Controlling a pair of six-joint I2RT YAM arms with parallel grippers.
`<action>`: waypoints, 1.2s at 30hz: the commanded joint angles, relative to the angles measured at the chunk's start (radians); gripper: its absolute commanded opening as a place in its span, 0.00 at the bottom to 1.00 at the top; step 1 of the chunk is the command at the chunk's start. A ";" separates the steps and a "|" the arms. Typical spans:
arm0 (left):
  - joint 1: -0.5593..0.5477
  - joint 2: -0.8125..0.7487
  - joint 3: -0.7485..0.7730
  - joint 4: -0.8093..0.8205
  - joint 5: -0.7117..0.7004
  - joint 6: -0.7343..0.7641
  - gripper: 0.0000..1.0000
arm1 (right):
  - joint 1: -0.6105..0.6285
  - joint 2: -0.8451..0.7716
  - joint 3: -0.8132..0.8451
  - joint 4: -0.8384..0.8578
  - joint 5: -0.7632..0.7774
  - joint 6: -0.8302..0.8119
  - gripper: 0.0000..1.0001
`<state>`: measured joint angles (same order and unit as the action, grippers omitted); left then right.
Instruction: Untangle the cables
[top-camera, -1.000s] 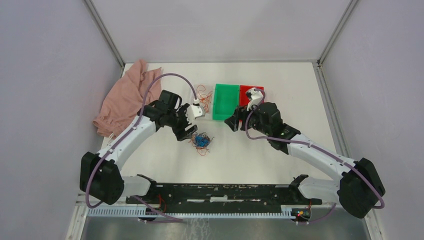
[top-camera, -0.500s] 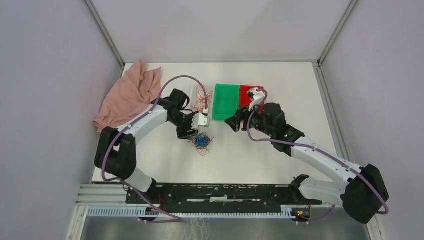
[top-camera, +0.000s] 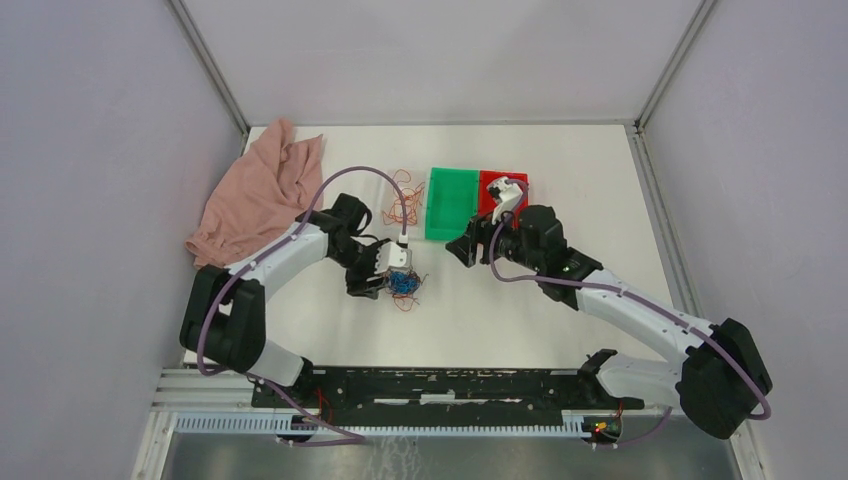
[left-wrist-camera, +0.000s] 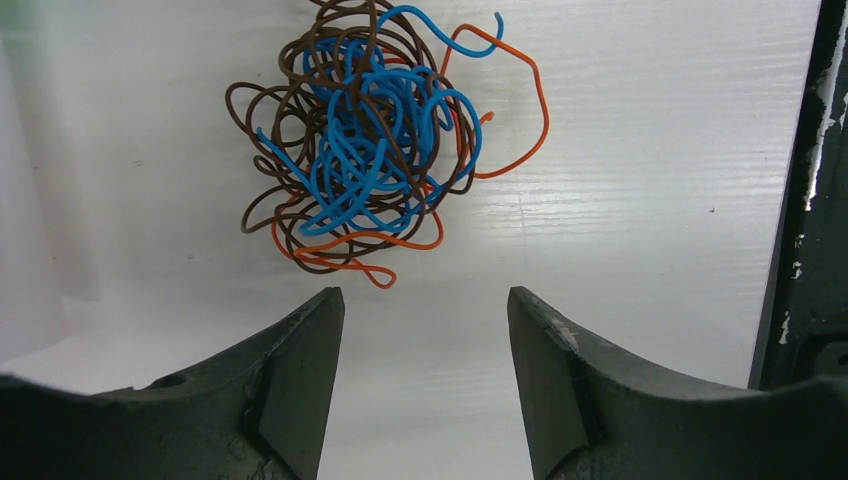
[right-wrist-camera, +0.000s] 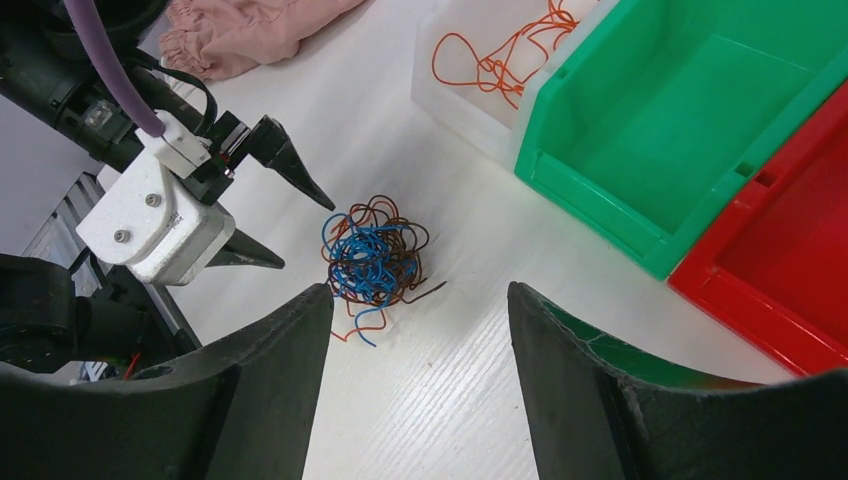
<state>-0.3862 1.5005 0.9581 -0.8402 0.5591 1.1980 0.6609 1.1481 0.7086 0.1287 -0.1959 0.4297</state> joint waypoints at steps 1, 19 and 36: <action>0.004 -0.045 -0.045 0.061 0.025 -0.014 0.67 | 0.003 0.016 0.029 0.094 -0.027 0.016 0.71; 0.006 0.017 -0.122 0.344 -0.096 -0.233 0.26 | 0.035 0.157 0.030 0.222 -0.050 0.095 0.70; 0.018 -0.134 0.028 0.190 -0.056 -0.263 0.03 | 0.048 0.173 0.028 0.253 -0.038 0.114 0.70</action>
<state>-0.3725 1.4689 0.8814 -0.5659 0.4507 0.9768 0.7063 1.3365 0.7086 0.3065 -0.2321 0.5278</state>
